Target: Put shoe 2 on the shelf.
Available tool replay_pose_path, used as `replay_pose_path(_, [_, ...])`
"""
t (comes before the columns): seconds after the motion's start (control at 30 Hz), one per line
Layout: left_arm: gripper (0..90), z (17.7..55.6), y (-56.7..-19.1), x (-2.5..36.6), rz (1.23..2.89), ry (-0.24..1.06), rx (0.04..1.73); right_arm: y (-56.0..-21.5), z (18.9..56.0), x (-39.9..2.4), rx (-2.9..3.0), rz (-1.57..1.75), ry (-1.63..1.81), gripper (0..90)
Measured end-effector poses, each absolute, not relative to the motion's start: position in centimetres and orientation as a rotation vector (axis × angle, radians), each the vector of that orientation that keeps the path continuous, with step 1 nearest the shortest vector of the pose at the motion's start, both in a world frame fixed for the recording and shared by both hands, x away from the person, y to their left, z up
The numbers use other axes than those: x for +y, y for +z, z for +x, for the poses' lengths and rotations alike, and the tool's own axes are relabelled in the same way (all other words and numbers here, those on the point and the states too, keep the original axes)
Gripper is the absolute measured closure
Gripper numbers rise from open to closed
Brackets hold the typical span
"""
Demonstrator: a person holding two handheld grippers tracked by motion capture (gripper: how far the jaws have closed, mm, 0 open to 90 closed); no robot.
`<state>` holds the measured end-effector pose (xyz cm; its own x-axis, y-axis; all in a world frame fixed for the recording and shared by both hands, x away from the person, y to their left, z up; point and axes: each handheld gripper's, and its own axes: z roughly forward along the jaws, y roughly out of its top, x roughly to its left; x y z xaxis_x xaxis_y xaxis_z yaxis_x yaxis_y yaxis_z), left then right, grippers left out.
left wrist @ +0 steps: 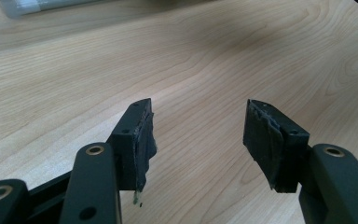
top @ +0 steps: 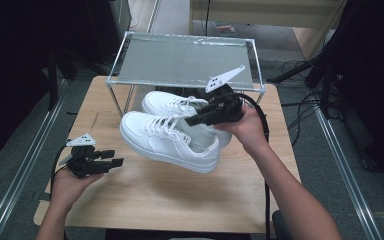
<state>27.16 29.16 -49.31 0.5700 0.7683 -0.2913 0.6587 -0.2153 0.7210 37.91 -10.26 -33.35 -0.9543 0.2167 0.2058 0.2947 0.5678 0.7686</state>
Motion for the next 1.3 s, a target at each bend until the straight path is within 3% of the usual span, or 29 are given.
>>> replay_pose_path(0.67, [43.4, 27.2, -49.2, 29.1, 1.948, 0.161, 1.135, -26.4, 39.1, -8.4, -2.707, -0.481, -1.446, 77.3])
replay_pose_path(1.3, [43.4, 27.6, -49.3, 28.7, 1.951, 0.137, 1.107, -24.1, 45.1, -6.1, -2.734, -0.927, -1.526, 77.3])
